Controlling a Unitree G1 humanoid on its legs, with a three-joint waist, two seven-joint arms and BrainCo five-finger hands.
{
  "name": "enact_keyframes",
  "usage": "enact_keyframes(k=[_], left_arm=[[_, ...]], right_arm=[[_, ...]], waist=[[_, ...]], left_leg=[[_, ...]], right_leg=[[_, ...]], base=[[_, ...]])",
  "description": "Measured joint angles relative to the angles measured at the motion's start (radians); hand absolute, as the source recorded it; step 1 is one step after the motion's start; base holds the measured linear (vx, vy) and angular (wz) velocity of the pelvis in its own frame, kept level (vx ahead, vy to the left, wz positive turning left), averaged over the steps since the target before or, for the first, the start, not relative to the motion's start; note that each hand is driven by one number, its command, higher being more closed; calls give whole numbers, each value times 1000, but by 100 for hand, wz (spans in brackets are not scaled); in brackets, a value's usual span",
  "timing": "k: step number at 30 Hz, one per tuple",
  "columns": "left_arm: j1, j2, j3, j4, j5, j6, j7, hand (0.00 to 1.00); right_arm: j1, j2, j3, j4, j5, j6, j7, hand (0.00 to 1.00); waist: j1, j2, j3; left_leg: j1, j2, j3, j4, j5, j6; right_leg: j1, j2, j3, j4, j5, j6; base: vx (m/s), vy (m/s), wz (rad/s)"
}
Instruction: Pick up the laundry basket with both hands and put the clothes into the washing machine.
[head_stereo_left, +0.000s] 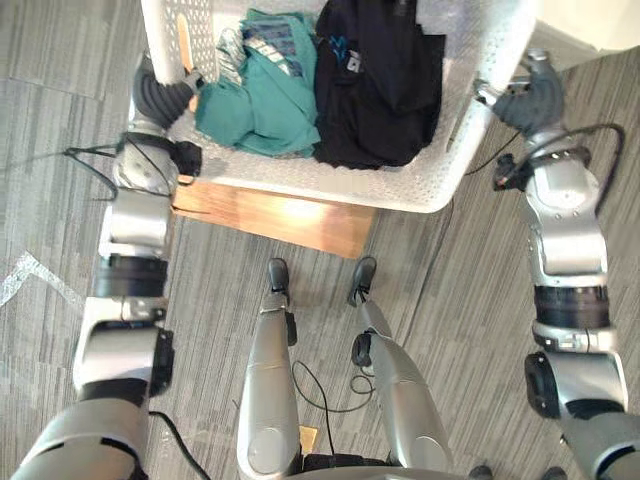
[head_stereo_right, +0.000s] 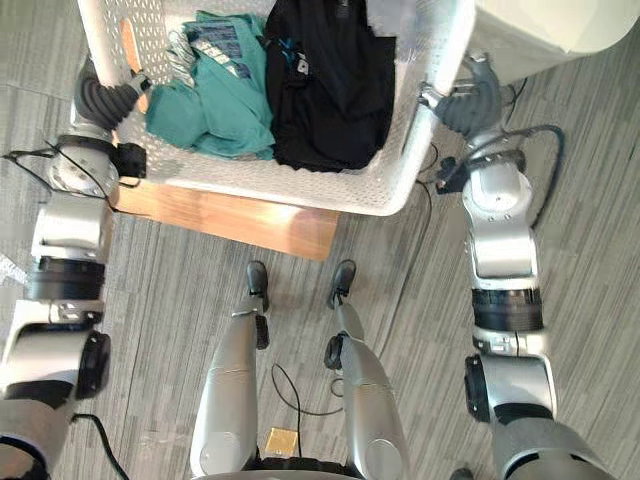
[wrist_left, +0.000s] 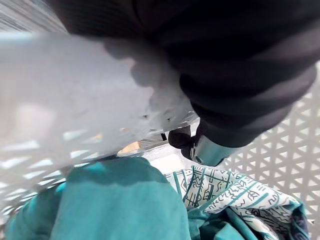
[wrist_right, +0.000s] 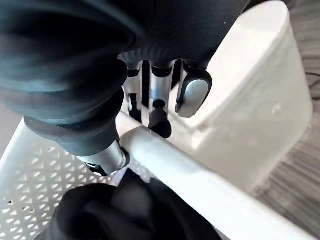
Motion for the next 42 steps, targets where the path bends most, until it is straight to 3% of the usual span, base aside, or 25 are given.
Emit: enact_keyframes(k=[3, 10, 13, 15, 17, 25, 29, 31, 34, 36, 38, 39, 42], left_arm=[[32, -55, 27, -60, 15, 11, 1, 100], [176, -152, 28, -135, 20, 33, -2, 100], [300, -213, 28, -184, -56, 24, -6, 100], [421, -262, 25, -217, -104, 4, -14, 100], [515, -280, 22, -225, -135, 3, -34, 100], [747, -269, -80, -104, -171, 9, -79, 100], [742, -270, -135, -92, -188, 9, -71, 100], [740, -269, -143, -91, -197, 9, -58, 100], [747, -281, -148, -92, -199, 6, -47, 100], [817, -308, -132, -93, -200, -26, -47, 100], [848, -333, -129, -93, -200, -38, -49, 100], [851, -339, -135, -88, -198, -38, -51, 100], [866, -335, -158, -46, -187, -38, -77, 100]], right_arm=[[41, 51, -29, -32, -50, 3, 0, 100], [161, 158, -52, -32, -26, 11, -38, 100], [255, 181, -52, -32, 43, -12, -50, 100], [325, 191, -48, -28, 85, -40, -42, 100], [370, 196, -29, 21, 115, -55, -24, 100], [503, 222, 18, 340, 229, -60, 40, 100], [532, 206, -7, 357, 304, -77, 29, 100], [533, 209, -10, 358, 320, -83, 17, 100], [531, 212, -5, 356, 325, -93, 13, 100], [543, 210, 16, 356, 322, -98, 14, 100], [548, 211, 14, 356, 309, -103, 16, 100], [564, 212, 0, 354, 302, -102, 21, 100], [671, 250, -36, 296, 281, -94, 24, 100]], waist=[[3, 0, 0], [15, 1, 0], [24, 9, -7], [24, 33, -28], [24, 42, -76], [24, 59, -203], [-8, 56, -230], [-5, 55, -244], [-6, 59, -271], [-15, 87, -311], [-32, 98, -331], [-54, 94, -336], [-66, 46, -344]], left_leg=[[12, -14, -2, -12, 7, 5], [91, -33, -2, -34, 9, 5], [176, -42, -14, -37, 3, 5], [236, -46, -22, -37, -26, 12], [257, -51, -24, -37, -36, 17], [402, -70, -51, -82, -47, 16], [443, -107, -101, -185, 29, 12], [457, -106, -98, -193, 27, 6], [416, -58, -102, 87, -81, 17], [494, 11, -151, 195, -191, -73], [547, 4, -182, 133, -281, -107], [571, -13, -154, 83, -328, -64], [564, -100, -52, 117, -345, -15]], right_leg=[[6, -11, 0, 0, -1, 0], [70, -31, -9, 21, -32, -1], [133, -45, -21, 83, -89, 4], [164, -55, -23, 152, -143, 9], [168, -65, -22, 191, -174, 11], [283, -73, -35, 247, -240, 15], [268, -142, -96, 347, -303, 11], [263, -156, -98, 378, -318, 5], [276, -151, -71, 370, -299, -5], [271, -96, 16, 348, -266, 14], [235, -74, 94, 333, -240, 49], [218, -77, 136, 306, -201, 66], [213, -122, 257, 200, -85, 91]], base=[[15, 52, 7], [43, 41, 8], [98, 27, 18], [58, 22, 13], [54, 12, 7], [42, -6, 11], [-28, -26, 59], [-69, -34, 10], [-51, 8, -37], [-76, 167, -114], [-114, 326, -122], [-138, 367, -105], [-203, 401, -100]])
